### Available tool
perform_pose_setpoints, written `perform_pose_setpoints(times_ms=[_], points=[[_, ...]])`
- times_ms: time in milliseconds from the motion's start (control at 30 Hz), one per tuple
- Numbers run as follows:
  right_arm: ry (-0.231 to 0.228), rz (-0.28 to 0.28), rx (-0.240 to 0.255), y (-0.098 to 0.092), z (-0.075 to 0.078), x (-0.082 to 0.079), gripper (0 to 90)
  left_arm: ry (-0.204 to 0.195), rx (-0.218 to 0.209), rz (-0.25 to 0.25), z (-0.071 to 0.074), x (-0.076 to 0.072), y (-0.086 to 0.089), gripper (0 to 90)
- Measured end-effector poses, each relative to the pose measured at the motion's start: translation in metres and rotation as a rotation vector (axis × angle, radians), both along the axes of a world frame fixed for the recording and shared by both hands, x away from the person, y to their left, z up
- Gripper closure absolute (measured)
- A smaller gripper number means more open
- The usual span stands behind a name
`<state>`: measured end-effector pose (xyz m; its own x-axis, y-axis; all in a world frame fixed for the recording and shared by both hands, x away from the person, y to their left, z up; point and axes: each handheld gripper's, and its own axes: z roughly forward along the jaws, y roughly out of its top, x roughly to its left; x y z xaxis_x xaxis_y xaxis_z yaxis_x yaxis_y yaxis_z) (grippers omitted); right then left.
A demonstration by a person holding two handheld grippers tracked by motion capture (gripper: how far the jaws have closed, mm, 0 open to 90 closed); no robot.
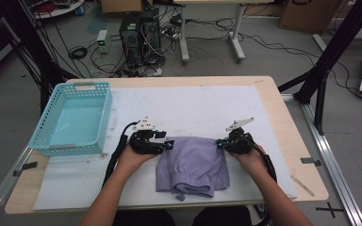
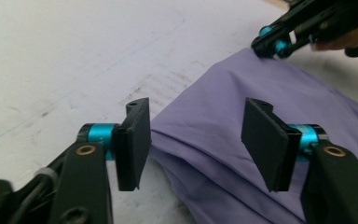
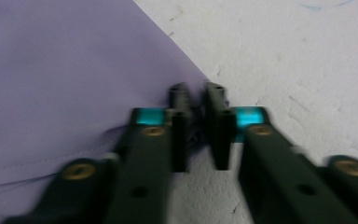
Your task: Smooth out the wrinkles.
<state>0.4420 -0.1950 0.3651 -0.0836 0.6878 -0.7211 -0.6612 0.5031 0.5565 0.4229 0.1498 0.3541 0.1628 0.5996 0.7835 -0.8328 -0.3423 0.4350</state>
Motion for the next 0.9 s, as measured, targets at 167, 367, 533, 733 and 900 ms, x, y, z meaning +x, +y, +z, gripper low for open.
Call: perform_pose_setpoints(times_ms=[167,367,533,733,900], points=[[0.003,0.016,0.010,-0.010,0.004,-0.001,89.6,0.008,-0.021,0.081,0.009,0.010,-0.009,56.6],[-0.031,0.013,0.025,-0.019,0.005,-0.005,89.5,-0.018,-0.024,0.158,0.013,0.018,-0.012,87.3],[-0.029,0.033,0.030,-0.020,0.009,-0.009,75.6,-0.036,-0.027,0.139,0.012,0.013,-0.014,87.3],[-0.010,0.085,0.065,-0.022,0.007,-0.010,47.8,-0.004,-0.091,0.081,0.022,0.010,-0.011,43.9],[0.028,0.002,0.052,-0.012,0.011,0.003,54.6,0.043,-0.046,0.147,0.022,0.022,-0.022,48.4]])
